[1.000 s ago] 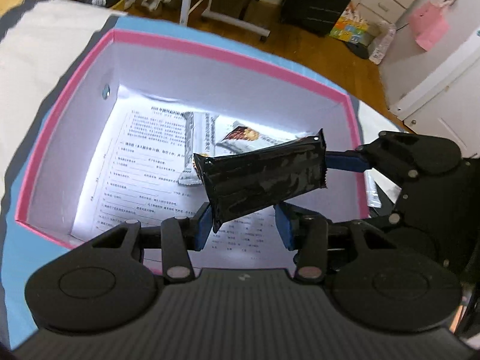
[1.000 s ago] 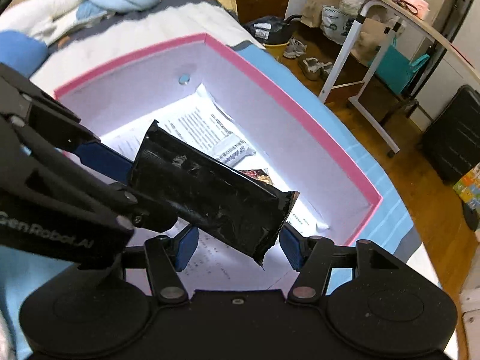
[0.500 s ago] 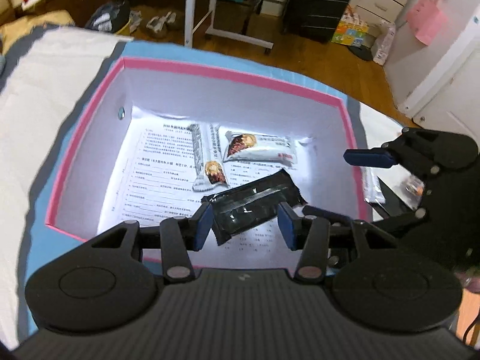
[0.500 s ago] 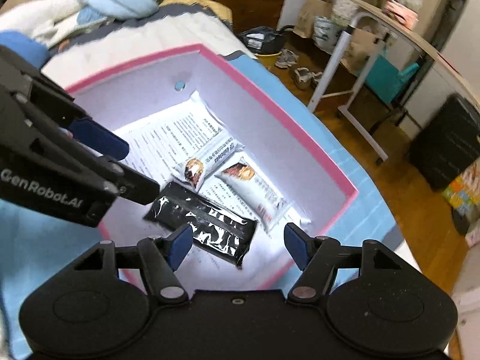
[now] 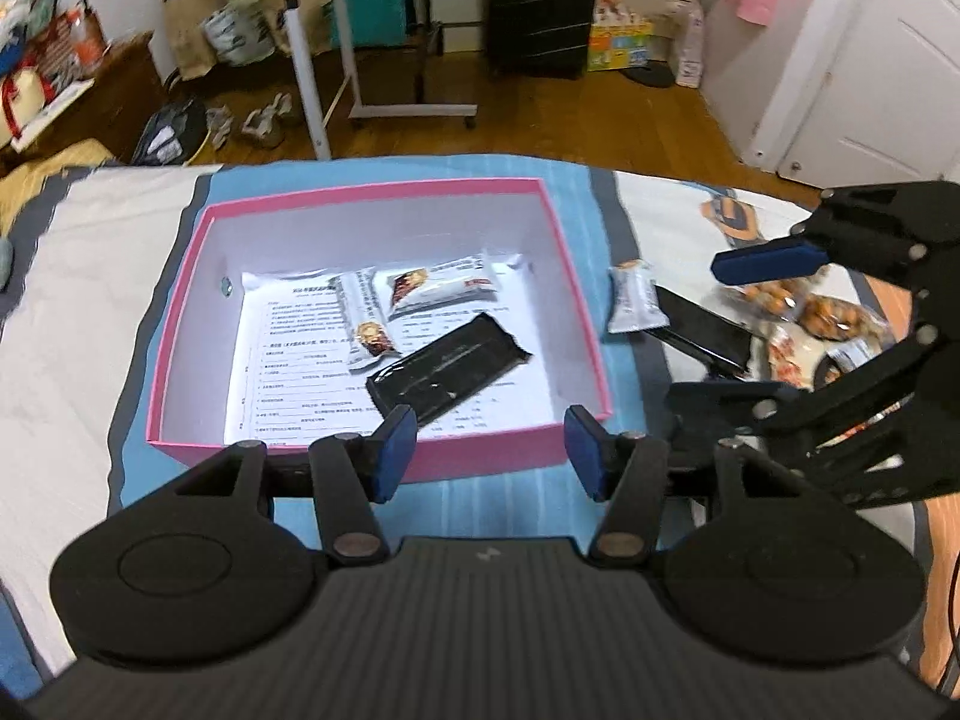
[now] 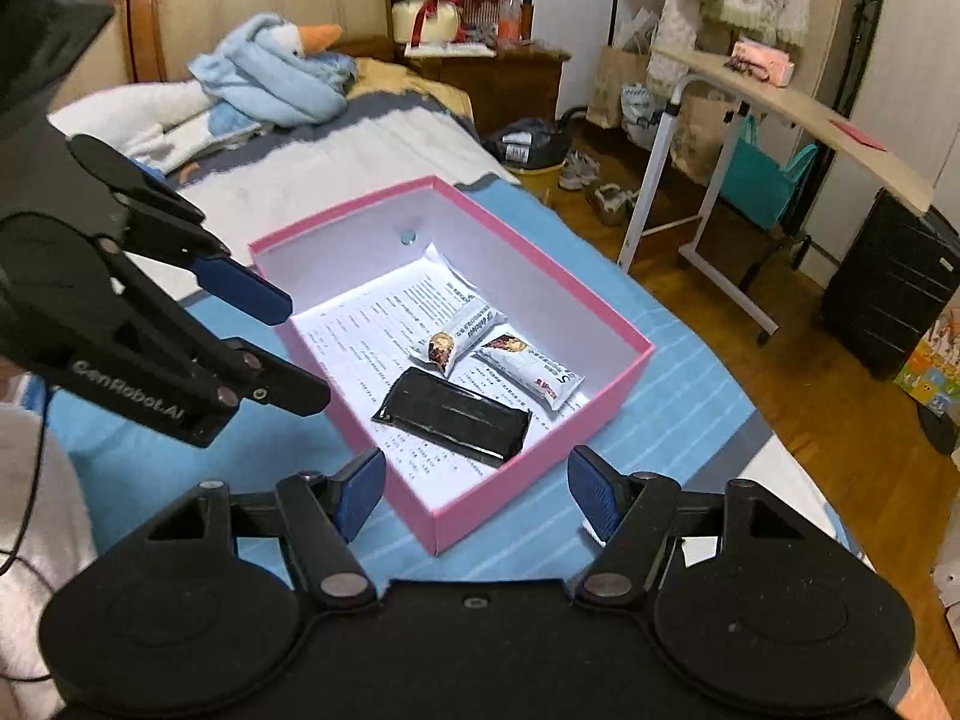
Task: Organize snacks
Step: 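Move both tools back to the pile and grip a second black pouch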
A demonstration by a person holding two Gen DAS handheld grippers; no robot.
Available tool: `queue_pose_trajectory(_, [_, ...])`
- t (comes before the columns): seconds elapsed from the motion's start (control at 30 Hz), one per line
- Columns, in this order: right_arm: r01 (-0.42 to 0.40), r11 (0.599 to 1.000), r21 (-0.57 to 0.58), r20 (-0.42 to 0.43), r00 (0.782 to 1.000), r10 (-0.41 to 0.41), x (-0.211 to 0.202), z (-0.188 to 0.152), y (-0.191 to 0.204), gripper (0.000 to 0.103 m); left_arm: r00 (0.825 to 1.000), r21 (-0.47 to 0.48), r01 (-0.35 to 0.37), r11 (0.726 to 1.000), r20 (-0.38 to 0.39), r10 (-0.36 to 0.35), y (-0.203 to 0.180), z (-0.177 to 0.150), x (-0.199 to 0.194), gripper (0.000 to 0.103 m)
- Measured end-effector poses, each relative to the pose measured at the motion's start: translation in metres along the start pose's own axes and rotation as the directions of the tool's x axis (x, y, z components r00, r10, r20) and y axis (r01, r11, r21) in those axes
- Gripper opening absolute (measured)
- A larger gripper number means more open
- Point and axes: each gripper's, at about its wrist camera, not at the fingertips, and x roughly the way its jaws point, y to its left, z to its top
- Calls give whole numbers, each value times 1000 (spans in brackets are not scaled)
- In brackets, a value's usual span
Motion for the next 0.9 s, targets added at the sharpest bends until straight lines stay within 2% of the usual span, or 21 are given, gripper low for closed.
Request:
queue_pose_trajectory(0.17, [2, 1000, 16, 36, 999, -2, -36, -20, 0, 72, 1000, 63, 14, 998, 23, -15, -23, -6, -20, 57])
queue_pose_trajectory(0.33, [34, 999, 25, 47, 998, -35, -56, -45, -1, 75, 998, 126, 58, 990, 26, -61, -49, -16, -30, 58])
queue_pose_trajectory(0.4, [51, 998, 33, 49, 997, -52, -62, -56, -3, 76, 997, 139, 67, 988, 26, -72, -59, -21, -29, 61])
queue_pose_trajectory(0.53, [73, 994, 78, 48, 996, -77, -70, -80, -14, 83, 997, 160, 78, 984, 5, -80, -80, -35, -16, 62])
queue_pose_trajectory(0.67, [39, 993, 114, 14, 999, -41, -66, -106, -26, 90, 995, 153, 101, 983, -20, -99, -99, -45, 2, 66])
queue_pose_trajectory(0.8, [59, 991, 123, -14, 998, -58, -55, -131, -31, 90, 989, 120, 135, 983, -69, -128, -115, -53, 28, 68])
queue_pose_trajectory(0.9, [18, 991, 129, 12, 1000, -20, -49, -147, -38, 90, 988, 112, 131, 985, -95, -120, -126, -61, 48, 70])
